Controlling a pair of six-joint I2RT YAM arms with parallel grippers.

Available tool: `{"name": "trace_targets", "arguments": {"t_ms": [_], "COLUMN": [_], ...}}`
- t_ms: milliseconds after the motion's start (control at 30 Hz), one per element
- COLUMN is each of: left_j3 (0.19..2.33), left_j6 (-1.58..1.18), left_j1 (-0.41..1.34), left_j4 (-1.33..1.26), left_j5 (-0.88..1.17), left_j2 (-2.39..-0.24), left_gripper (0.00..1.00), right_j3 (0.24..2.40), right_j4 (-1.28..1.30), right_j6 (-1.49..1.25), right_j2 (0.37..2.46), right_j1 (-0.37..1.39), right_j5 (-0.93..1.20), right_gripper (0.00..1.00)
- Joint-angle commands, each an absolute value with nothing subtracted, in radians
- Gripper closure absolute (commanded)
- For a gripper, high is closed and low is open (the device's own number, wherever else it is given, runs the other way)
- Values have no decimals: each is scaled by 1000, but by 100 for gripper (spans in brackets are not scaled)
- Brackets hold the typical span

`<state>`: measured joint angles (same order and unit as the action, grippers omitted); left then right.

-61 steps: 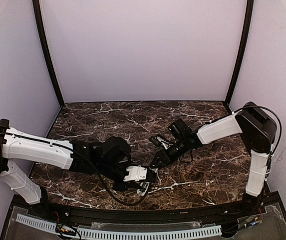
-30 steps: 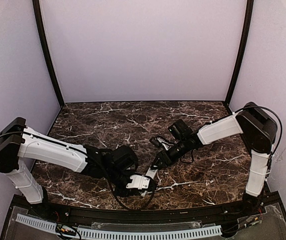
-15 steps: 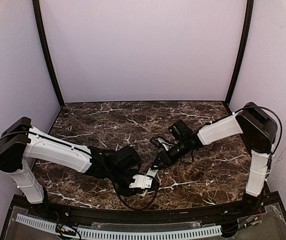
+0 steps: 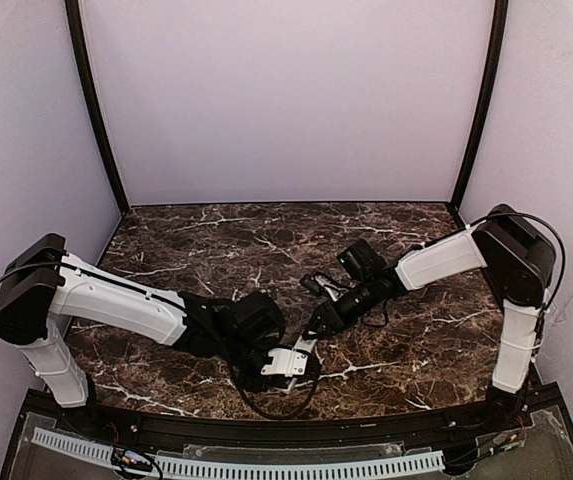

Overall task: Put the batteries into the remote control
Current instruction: Load the battery into the battery compartment, then press the battery in the battery compartment.

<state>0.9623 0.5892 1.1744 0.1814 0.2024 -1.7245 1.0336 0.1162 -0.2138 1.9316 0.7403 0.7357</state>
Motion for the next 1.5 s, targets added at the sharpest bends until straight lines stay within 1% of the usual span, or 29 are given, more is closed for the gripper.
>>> {"name": "trace_targets", "arguments": {"t_ms": [0, 133, 233, 367, 467, 600, 733, 933, 1367, 1467], "left_j3": [963, 951, 942, 932, 932, 934, 935, 937, 938, 937], "left_j6": [589, 592, 594, 602, 610, 615, 614, 614, 613, 611], "left_j1": [1173, 1174, 1173, 1173, 1173, 1174, 1173, 1173, 1173, 1173], "left_j4": [208, 195, 183, 166, 162, 158, 156, 162, 169, 163], "left_j5": [217, 218, 214, 211, 215, 217, 223, 229, 242, 233], "left_j2": [-1691, -1662, -1648, -1638, -1641, -1654, -1668, -1680, -1701, -1704], "left_gripper": [76, 73, 69, 67, 69, 76, 79, 81, 81, 84], "right_j3": [1021, 1021, 1019, 1020, 1020, 1020, 1020, 1017, 1016, 1015], "right_j4": [146, 145, 145, 145, 143, 142, 143, 142, 142, 141], "right_j6": [-209, -209, -210, -210, -211, -212, -212, -212, -212, -210], "right_j2": [1945, 1945, 1944, 1945, 1945, 1947, 1948, 1949, 1949, 1950], "right_j1": [742, 742, 742, 742, 742, 742, 742, 742, 742, 742], "right_j5": [723, 724, 723, 723, 723, 724, 724, 724, 724, 724], "right_gripper": [56, 56, 56, 56, 56, 56, 56, 57, 57, 57]}}
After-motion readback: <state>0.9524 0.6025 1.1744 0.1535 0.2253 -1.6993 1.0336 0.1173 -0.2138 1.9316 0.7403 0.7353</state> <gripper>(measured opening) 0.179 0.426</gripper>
